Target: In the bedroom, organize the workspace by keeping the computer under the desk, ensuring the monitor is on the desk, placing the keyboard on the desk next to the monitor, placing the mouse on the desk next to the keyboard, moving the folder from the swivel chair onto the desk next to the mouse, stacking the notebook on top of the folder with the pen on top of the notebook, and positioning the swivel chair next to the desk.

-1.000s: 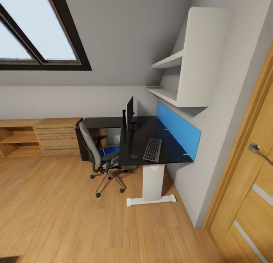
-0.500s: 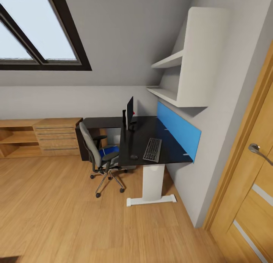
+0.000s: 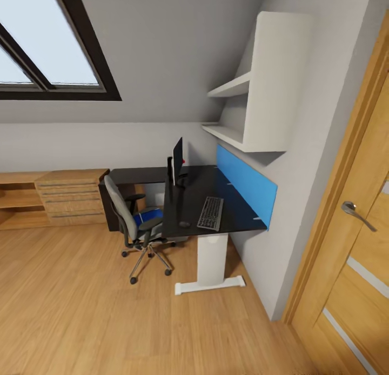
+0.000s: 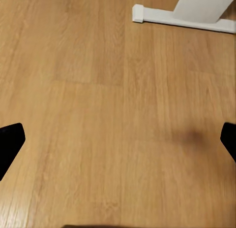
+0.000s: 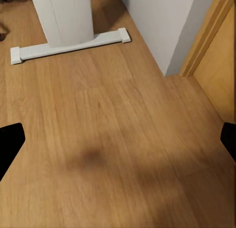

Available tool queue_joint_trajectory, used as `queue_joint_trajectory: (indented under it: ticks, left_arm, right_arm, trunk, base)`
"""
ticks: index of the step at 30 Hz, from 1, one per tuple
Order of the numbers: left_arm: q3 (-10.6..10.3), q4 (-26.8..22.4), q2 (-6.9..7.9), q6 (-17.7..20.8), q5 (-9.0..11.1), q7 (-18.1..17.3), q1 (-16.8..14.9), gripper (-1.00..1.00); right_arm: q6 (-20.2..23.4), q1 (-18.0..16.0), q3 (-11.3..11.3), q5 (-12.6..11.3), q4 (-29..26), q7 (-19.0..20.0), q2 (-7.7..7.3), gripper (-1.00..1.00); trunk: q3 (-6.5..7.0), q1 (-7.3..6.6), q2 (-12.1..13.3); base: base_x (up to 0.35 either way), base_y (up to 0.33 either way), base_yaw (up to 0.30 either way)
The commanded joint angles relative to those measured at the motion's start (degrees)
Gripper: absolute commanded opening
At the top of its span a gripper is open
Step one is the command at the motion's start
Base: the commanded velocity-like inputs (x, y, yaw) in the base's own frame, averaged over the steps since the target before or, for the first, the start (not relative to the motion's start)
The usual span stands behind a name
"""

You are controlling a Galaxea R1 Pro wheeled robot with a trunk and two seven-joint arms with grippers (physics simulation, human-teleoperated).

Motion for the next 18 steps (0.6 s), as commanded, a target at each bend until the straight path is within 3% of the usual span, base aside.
queue_joint_trajectory:
  ticks: [1,18]
  left_arm:
    - [0.08,-0.03,-0.01,-0.14,0.26,0.09,0.0,1.0]
    - [0.1,0.07,0.0,-0.16,0.27,0.1,0.0,1.0]
  right_arm:
    - [-0.15,-0.04,0.04,-0.02,-0.01,-0.25,0.07,1.0]
    - [-0.16,-0.04,0.0,-0.05,0.04,-0.33,0.16,1.0]
  trunk:
    - [-0.08,0.01,-0.07]
    - [-0.08,0.01,-0.07]
  base:
    - [0.0,0.065,-0.045]
    - [0.0,0.248,-0.008]
